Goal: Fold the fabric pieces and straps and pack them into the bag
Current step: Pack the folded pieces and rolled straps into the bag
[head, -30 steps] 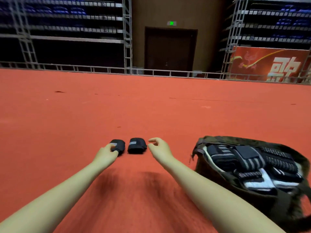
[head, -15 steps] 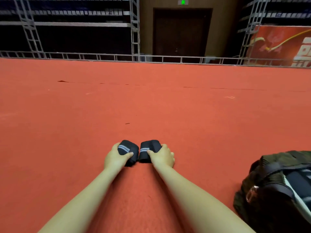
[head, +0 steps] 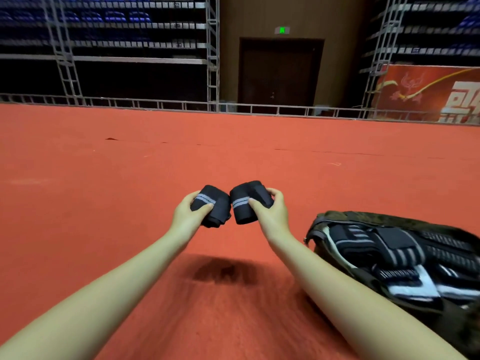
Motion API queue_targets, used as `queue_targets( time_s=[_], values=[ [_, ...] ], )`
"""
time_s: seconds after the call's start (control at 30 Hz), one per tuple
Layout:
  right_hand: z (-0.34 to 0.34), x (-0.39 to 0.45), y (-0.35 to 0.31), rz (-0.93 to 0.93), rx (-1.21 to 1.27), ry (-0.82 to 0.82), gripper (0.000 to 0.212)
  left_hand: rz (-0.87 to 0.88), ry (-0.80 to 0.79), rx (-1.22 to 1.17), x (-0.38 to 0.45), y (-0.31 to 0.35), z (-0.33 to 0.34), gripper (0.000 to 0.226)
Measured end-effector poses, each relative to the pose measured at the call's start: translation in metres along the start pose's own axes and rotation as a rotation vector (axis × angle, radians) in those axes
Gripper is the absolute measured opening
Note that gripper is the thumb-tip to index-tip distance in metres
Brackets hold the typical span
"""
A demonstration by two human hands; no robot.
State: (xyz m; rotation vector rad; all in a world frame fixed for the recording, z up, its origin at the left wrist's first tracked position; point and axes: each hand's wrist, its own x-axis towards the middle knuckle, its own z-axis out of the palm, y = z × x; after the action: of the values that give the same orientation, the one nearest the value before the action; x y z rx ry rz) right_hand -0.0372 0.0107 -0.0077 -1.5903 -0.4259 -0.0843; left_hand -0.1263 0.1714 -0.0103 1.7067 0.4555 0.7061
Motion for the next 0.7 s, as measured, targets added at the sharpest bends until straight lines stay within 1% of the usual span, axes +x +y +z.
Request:
queue_targets(
  time_s=[0.13, 0.23, 0.33, 0.43, 0.53, 0.6, 0.7],
  values=[
    [-0.073, -0.032, -0.047, -0.156, -0.001, -0.004, 0.037, 0.150, -0.071, 0.017, -0.046, 0.057, 0.018, 0.047],
    [-0.139, -0.048, -0.057, -0.224, -0.097, 0.033, 0.038, 0.258, -0.167, 0.075, -0.077, 0.089, 0.046, 0.046],
    [-0.204, -0.057, -0.056, -0.250, -0.191, 0.118, 0.035, 0.319, -0.274, 0.104, -0.100, 0.112, 0.088, 0.044],
    [-0.264, -0.060, -0.048, -0.176, -0.210, 0.235, 0.033, 0.381, -0.369, 0.140, -0.114, 0.124, 0.135, 0.042],
    [-0.318, -0.053, -0.036, -0.057, -0.242, 0.328, 0.029, 0.413, -0.450, 0.143, -0.121, 0.129, 0.179, 0.042],
    [-0.346, -0.048, -0.031, 0.013, -0.232, 0.317, 0.026, 0.410, -0.491, 0.138, -0.122, 0.129, 0.206, 0.042],
    [-0.371, -0.042, -0.032, 0.071, -0.272, 0.174, 0.024, 0.414, -0.515, 0.165, -0.119, 0.125, 0.240, 0.041]
  ],
)
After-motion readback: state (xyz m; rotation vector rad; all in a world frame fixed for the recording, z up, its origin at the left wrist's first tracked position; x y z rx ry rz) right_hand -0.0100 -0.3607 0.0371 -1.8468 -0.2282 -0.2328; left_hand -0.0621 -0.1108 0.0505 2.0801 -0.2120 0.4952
